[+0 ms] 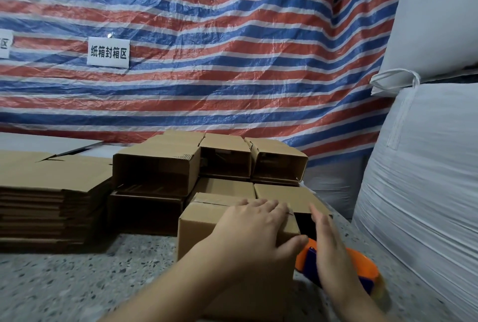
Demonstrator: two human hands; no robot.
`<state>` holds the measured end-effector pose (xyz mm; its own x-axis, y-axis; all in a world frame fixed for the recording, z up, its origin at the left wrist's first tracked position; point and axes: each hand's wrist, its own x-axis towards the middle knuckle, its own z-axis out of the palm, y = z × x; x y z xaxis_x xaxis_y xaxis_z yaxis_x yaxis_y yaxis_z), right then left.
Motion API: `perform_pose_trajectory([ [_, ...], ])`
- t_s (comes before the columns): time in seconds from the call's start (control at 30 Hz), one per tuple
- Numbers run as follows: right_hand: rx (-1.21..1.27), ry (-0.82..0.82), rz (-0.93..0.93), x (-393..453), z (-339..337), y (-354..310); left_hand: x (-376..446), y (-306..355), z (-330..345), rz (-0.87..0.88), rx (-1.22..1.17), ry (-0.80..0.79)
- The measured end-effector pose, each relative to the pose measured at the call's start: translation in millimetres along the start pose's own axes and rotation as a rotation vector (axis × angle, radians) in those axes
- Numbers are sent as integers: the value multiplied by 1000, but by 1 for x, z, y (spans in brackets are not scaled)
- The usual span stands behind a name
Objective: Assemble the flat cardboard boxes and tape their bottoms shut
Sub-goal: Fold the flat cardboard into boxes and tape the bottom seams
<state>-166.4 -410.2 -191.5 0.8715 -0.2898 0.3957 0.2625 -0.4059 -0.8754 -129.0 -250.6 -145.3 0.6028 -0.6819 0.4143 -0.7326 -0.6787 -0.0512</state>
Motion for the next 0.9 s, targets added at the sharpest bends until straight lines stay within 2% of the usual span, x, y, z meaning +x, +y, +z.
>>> perform_pose_trajectory([
  [0.03,-36,-128,-39,-7,3,-8,-1,0,0,-3,-25,17],
  [0.07,-176,-196,-93,-9,5,-11,-1,0,0,-5,-57,31],
  [0.1,-89,-138,-63,-10,2,-4,-1,-1,0,-8,-84,36],
  [0.13,223,-227,-66,-16,11,-4,-2,-2,1,-9,-97,40],
  [0.17,357,-155,-65,-25,11,0,-2,-1,1,-10,-97,47],
  [0.23,251,-239,-28,-36,13,0,-1,-1,-1,-29,-120,50],
  [0.27,169,-168,104,-28,18,-1,-1,0,-4,-46,-167,57],
  [0.3,108,-162,126,-27,17,-6,-1,-1,-7,-65,-243,82],
  [0.37,81,-167,79,-21,16,-7,-7,-4,-16,-96,-390,177],
  [0.47,14,-172,-56,-14,11,-1,-27,-14,-25,-149,-391,446],
  [0.57,-43,-219,-102,-17,9,9,-57,-29,-14,-378,-519,625],
  [0.63,-23,-250,-112,-17,11,18,-75,-35,0,-599,-727,592],
  [0.7,-9,-225,-151,-17,16,14,-85,-37,9,-716,-976,489],
  [0.77,31,-162,-116,-13,17,3,-85,-41,8,-723,-1145,454],
  [0.83,42,-106,-3,-5,13,-14,-81,-52,-5,-683,-1170,427],
  [0.9,-71,-103,144,10,8,-32,-76,-61,-24,-711,-1148,371],
])
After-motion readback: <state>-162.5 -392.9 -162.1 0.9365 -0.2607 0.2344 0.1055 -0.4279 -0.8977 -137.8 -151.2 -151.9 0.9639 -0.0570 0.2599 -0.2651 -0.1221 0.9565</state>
